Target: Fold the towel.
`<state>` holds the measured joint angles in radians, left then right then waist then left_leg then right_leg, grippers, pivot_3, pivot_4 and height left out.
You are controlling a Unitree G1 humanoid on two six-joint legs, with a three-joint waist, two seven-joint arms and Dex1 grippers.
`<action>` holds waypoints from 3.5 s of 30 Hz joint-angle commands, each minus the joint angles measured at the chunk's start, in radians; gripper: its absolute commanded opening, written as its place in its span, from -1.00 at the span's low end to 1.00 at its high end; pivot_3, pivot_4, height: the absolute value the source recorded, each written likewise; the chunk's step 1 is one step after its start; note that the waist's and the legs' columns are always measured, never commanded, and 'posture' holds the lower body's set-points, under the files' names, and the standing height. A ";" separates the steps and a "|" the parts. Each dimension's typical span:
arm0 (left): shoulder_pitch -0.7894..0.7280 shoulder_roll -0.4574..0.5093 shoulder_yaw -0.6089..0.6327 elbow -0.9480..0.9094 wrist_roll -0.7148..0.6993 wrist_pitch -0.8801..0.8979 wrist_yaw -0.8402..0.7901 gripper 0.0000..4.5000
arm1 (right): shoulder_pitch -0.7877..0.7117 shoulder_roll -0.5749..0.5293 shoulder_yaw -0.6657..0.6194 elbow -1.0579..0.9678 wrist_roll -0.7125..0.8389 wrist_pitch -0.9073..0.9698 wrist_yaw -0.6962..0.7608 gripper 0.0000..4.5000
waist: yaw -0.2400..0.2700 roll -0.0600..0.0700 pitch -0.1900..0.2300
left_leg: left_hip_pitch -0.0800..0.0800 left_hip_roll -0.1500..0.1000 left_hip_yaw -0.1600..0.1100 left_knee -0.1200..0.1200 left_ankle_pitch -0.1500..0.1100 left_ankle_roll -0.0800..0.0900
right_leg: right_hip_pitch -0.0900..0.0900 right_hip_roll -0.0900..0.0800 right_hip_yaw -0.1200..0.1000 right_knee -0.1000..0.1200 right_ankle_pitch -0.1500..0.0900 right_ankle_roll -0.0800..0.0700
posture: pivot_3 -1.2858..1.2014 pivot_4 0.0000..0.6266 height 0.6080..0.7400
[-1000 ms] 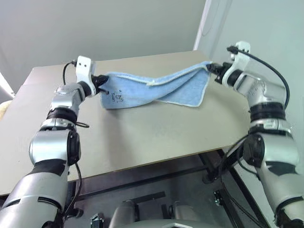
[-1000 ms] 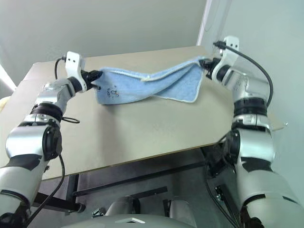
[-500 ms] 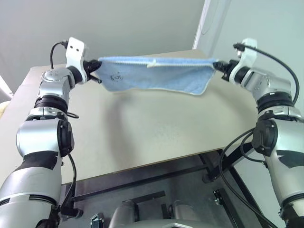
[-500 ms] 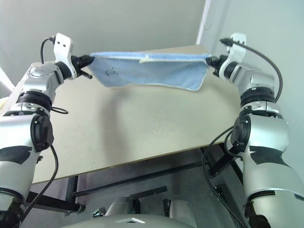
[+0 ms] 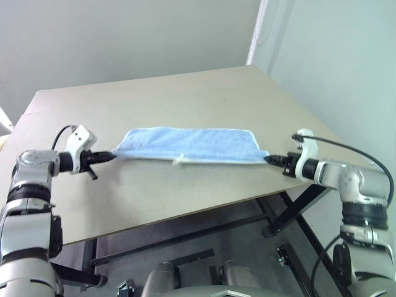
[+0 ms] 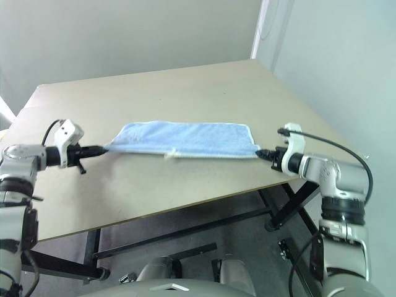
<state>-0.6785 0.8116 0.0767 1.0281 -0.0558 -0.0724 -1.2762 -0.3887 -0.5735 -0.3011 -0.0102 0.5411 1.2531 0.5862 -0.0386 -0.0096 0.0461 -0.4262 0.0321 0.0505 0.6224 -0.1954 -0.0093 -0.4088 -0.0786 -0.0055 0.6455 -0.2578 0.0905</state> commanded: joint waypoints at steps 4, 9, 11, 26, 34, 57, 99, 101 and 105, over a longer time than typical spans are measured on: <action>0.186 0.111 0.045 -0.287 -0.076 0.090 -0.072 -1.00 | 0.153 -0.106 -0.069 -0.189 0.073 0.113 0.008 -0.99 | -0.004 0.001 -0.001 | 0.001 0.001 0.003 0.001 -0.001 -0.002 | 0.003 -0.004 -0.001 -0.008 0.004 -0.005 | 0.03 -1.00 1.00; 0.388 0.180 0.074 -0.503 -0.138 0.175 -0.125 -1.00 | 0.254 -0.186 -0.111 -0.302 0.160 0.166 0.063 -0.99 | -0.006 0.001 -0.001 | 0.001 0.002 0.007 -0.001 -0.002 -0.001 | 0.002 -0.011 -0.006 -0.015 0.010 -0.006 | 0.03 -1.00 1.00; 0.467 0.212 0.099 -0.593 -0.174 0.218 -0.143 -1.00 | 0.289 -0.225 -0.133 -0.332 0.191 0.178 0.087 -0.99 | -0.005 0.000 -0.001 | 0.000 0.003 0.009 -0.002 -0.002 -0.001 | 0.000 -0.011 -0.006 -0.016 0.009 -0.006 | 0.03 -1.00 1.00; 0.222 0.082 0.014 -0.493 -0.232 0.448 -0.047 -1.00 | -0.001 -0.126 -0.073 -0.014 0.132 0.067 -0.059 -0.99 | 0.000 0.001 0.000 | 0.000 0.011 0.019 -0.005 -0.002 -0.001 | 0.002 -0.011 -0.027 -0.031 0.019 -0.007 | 0.03 -1.00 1.00; -0.011 -0.035 -0.023 -0.181 -0.180 0.399 -0.001 -1.00 | -0.182 -0.049 -0.048 0.304 0.043 -0.029 -0.139 -0.99 | -0.002 0.001 0.000 | 0.000 0.013 0.022 -0.006 0.000 0.002 | -0.001 -0.008 -0.027 -0.027 0.019 -0.005 | 0.03 -1.00 1.00; -0.232 -0.148 0.073 0.177 -0.137 0.270 0.248 0.41 | -0.449 0.100 -0.016 0.640 -0.043 -0.288 -0.134 0.85 | -0.007 0.001 0.000 | 0.000 0.015 0.023 0.005 -0.001 0.002 | -0.003 -0.008 -0.026 -0.015 0.019 -0.006 | 0.03 -1.00 1.00; 0.114 -0.175 -0.040 -0.460 -0.158 0.381 0.051 0.42 | -0.293 0.334 -0.713 0.245 0.663 0.361 -0.952 0.99 | -0.010 0.002 0.000 | 0.000 0.018 0.026 0.001 -0.001 0.001 | -0.005 -0.009 -0.026 -0.017 0.021 -0.008 | 0.03 -1.00 1.00; 0.112 -0.177 -0.044 -0.457 -0.159 0.379 0.055 0.42 | -0.288 0.355 -0.711 0.257 0.690 0.361 -0.999 0.99 | -0.012 0.002 0.000 | 0.000 0.018 0.026 0.001 -0.001 0.002 | -0.005 -0.009 -0.026 -0.017 0.021 -0.008 | 0.03 -1.00 1.00; 0.110 -0.179 -0.048 -0.455 -0.161 0.377 0.061 0.42 | -0.301 0.400 -0.764 0.310 0.664 0.332 -1.096 0.99 | -0.007 0.002 0.000 | 0.000 0.018 0.026 0.000 -0.001 0.002 | -0.006 -0.009 -0.026 -0.018 0.021 -0.008 | 0.03 -1.00 1.00</action>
<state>-0.5532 0.6259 0.0216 0.6032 -0.2070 0.3159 -1.2171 -0.6654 -0.1812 -1.0427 0.2931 1.1934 1.6040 -0.4743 -0.0457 -0.0077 0.0464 -0.4270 0.0503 0.0768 0.6223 -0.1962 -0.0075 -0.4148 -0.0875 -0.0316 0.6275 -0.2372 0.0829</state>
